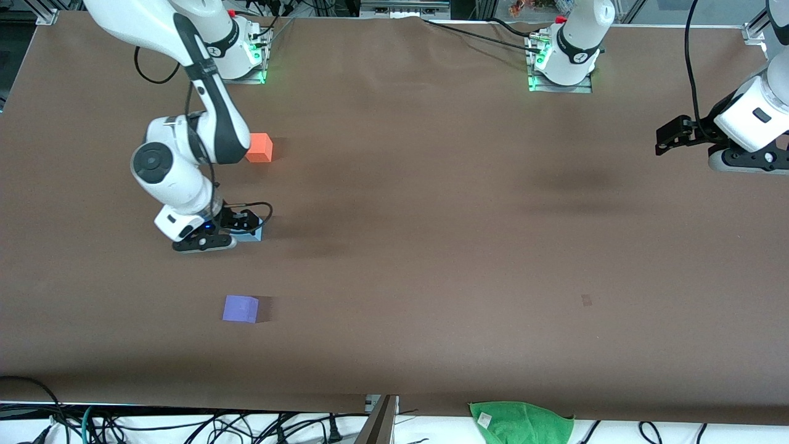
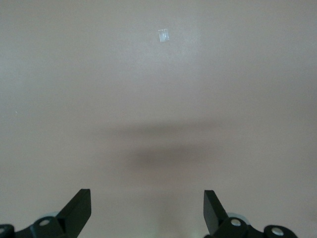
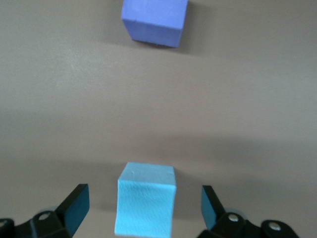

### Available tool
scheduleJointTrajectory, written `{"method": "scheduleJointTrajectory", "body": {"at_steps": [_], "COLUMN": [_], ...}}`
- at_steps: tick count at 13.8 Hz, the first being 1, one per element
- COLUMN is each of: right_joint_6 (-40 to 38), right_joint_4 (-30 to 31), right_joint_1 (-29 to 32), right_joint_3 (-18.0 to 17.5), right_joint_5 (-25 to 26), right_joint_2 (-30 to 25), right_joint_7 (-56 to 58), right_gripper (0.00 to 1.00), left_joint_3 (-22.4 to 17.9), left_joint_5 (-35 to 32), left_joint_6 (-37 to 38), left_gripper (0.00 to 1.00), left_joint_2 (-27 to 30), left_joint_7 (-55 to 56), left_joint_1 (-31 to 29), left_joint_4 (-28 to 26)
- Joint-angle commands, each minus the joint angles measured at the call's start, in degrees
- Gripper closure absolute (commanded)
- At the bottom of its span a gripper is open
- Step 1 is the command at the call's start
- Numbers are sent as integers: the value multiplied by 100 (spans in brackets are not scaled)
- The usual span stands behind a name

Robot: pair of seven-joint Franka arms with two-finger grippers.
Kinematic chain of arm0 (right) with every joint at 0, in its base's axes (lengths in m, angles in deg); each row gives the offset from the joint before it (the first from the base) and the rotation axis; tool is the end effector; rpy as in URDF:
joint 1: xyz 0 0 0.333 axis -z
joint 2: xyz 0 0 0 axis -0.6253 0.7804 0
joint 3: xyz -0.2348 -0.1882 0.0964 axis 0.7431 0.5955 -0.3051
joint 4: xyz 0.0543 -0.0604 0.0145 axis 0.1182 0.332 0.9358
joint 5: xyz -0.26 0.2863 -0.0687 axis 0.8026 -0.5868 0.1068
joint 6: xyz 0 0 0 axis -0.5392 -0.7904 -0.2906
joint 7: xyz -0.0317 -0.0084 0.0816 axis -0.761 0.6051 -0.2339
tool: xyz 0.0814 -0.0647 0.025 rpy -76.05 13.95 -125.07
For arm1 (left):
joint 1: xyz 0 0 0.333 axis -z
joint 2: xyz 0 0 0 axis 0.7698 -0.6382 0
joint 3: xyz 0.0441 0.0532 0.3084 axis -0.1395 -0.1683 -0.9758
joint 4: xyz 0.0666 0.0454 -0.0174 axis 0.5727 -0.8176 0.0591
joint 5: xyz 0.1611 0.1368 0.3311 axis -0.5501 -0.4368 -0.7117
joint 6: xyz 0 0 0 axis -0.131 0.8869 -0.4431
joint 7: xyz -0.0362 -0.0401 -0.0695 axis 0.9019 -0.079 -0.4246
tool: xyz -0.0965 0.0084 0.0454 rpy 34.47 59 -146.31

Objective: Place blue block between orange and purple blocks

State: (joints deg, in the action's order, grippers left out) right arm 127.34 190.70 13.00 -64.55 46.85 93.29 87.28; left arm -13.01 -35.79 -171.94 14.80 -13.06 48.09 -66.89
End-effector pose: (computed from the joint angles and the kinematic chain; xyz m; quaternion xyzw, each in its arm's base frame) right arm 0.6012 0.1239 0.2915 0.9976 0.0679 0.0161 0.0041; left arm 0.5382 -0.0017 0.5711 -0.9982 0.0268 0.0522 0.0131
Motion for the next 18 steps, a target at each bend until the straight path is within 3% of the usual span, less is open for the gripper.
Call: {"method": "scheduleJointTrajectory", "body": {"at_steps": [1,7,10,14,16,18], "right_joint_6": [-1252,-3460,-3962,-4438,-4700,-4886], "right_joint_4": [-812,-2316,-2659,-2810,-2757,-2565], "right_joint_1": [-13,-5,4,188,634,1521], "right_joint_3": [234,464,587,482,-7,-921], "right_joint_5": [-123,-105,-105,-96,-79,-26], "right_joint_2": [-31,-22,-101,-470,-759,-1040], "right_joint_7": [459,627,636,583,583,601], "right_gripper": [0,0,0,0,0,0], "left_joint_3": [22,22,22,22,22,22], "left_joint_5": [99,99,99,99,99,99], "left_joint_6": [49,49,49,49,49,49], "left_gripper": [0,0,0,0,0,0], "left_joint_2": [29,29,29,29,29,29], "left_joint_7": [-71,-71,-71,-71,-71,-71], "left_joint_1": [-30,-30,-30,-30,-21,-30], "left_joint_4": [10,10,10,10,10,10]}}
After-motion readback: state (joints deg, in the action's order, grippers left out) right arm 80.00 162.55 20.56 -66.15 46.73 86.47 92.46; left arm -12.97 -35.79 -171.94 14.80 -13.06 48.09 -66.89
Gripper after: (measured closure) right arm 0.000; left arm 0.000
